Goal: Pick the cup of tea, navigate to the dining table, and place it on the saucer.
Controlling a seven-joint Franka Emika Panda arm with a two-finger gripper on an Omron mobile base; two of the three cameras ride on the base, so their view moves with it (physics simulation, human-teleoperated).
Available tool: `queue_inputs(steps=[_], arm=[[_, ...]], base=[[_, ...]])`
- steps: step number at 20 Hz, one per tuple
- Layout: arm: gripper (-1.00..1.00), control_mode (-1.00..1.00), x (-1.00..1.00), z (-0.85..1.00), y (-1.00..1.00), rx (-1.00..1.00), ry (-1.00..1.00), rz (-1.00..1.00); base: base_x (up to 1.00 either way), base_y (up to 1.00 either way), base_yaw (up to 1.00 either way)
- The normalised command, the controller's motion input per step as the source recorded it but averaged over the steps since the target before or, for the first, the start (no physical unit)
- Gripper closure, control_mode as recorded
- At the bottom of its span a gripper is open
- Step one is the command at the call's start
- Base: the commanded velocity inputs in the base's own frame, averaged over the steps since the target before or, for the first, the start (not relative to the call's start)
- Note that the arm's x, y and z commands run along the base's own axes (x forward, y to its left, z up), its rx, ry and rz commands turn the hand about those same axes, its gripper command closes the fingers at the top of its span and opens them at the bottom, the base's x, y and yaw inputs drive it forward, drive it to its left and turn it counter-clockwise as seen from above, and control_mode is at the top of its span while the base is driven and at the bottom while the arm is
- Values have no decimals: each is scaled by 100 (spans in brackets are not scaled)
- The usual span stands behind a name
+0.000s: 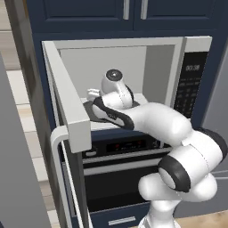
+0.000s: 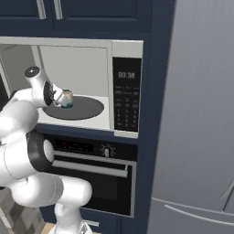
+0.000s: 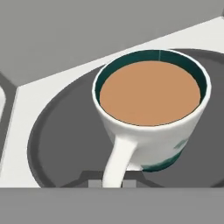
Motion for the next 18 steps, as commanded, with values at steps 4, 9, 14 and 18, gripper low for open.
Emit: queue_inputs(steps=[4,9,14,18], arm=[[100,-100,-38,49,0,0,-11,1],[100,-100,-31,41,0,0,-6,6],[100,-100,-29,31,-18,0,-1,9],[100,-100,-33,18,-23,0,0,8]], base=[[0,0,0],[0,0,0],[0,0,0],[0,0,0]])
